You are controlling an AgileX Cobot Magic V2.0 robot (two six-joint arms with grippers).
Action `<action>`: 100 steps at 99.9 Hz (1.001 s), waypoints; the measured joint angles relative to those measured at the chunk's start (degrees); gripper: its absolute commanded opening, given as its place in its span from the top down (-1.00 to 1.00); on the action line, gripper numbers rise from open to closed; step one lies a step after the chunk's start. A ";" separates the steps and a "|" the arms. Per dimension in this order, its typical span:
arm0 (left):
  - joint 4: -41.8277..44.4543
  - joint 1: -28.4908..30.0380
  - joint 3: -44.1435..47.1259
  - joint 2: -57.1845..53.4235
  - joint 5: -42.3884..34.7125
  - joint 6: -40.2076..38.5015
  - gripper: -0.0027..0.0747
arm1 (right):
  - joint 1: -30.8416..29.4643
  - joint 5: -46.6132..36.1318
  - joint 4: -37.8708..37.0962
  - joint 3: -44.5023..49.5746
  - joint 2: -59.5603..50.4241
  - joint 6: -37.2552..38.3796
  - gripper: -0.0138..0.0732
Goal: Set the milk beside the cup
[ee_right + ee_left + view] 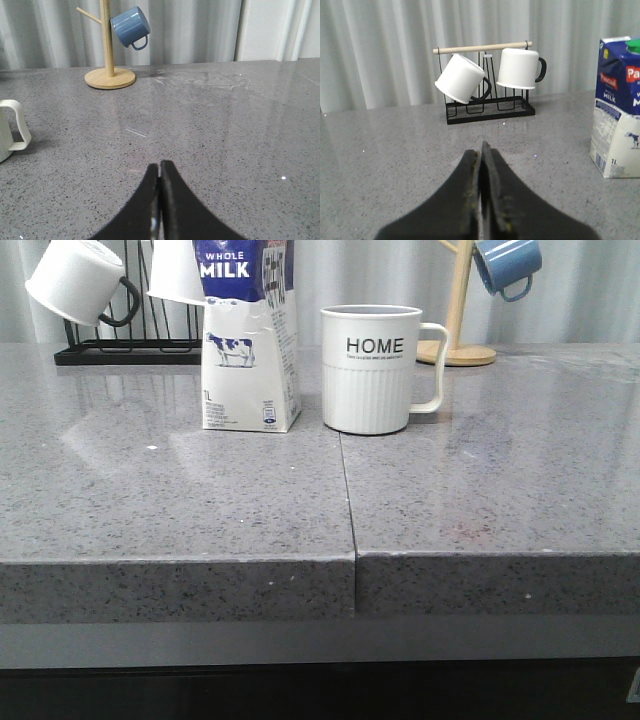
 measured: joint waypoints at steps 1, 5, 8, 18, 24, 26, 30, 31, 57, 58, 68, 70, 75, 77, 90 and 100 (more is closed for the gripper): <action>0.14 0.13 0.27 -0.22 0.00 0.00 0.98 | 0.00 0.00 0.00 0.00 0.00 0.00 0.96; 0.23 0.54 2.00 -1.53 -0.10 0.00 0.99 | 0.00 0.00 0.00 0.00 0.00 0.00 0.96; 0.37 0.67 3.24 -2.43 -0.24 0.00 0.98 | 0.00 0.00 0.00 0.00 0.00 0.00 0.96; 0.43 1.45 7.64 -5.70 -1.22 0.00 0.99 | 0.00 0.00 0.00 0.00 0.00 0.00 0.96; 0.59 1.82 10.36 -7.44 -1.95 0.00 0.98 | 0.00 0.00 0.00 0.00 0.00 0.00 0.96; 0.58 1.93 11.22 -8.07 -2.07 0.00 0.99 | 0.00 0.00 0.00 0.00 0.00 0.00 0.96; 0.85 2.29 12.77 -9.30 -2.56 0.00 0.98 | 0.00 0.00 0.00 0.00 0.00 0.00 0.96; 0.86 2.42 13.03 -9.50 -2.54 0.00 0.99 | 0.00 0.00 0.00 0.00 0.00 0.00 0.96; 1.54 5.74 15.36 -15.37 -4.60 0.00 0.98 | 0.00 0.00 0.00 0.00 0.00 0.00 0.96; 1.54 5.90 15.36 -15.37 -4.74 0.00 0.98 | 0.00 0.00 0.00 0.00 0.00 0.00 0.96; 1.78 6.42 15.36 -15.37 -5.10 0.00 0.99 | 0.00 0.00 0.00 0.00 0.00 0.00 0.96; 1.78 6.54 15.36 -15.37 -5.25 0.00 0.99 | 0.00 0.00 0.00 0.00 0.00 0.00 0.96; 1.85 6.55 15.36 -15.37 -5.24 0.00 0.99 | 0.00 0.00 0.00 0.00 0.00 0.00 0.96; 1.85 6.55 15.36 -15.37 -5.27 0.00 0.99 | 0.00 0.00 0.00 0.00 0.00 0.00 0.96; 1.85 6.55 15.36 -15.37 -5.48 0.00 0.99 | 0.00 0.00 0.00 0.00 0.00 0.00 0.96; 1.85 6.55 15.36 -15.37 -5.58 0.00 0.99 | 0.00 0.00 0.00 0.00 0.00 0.00 0.96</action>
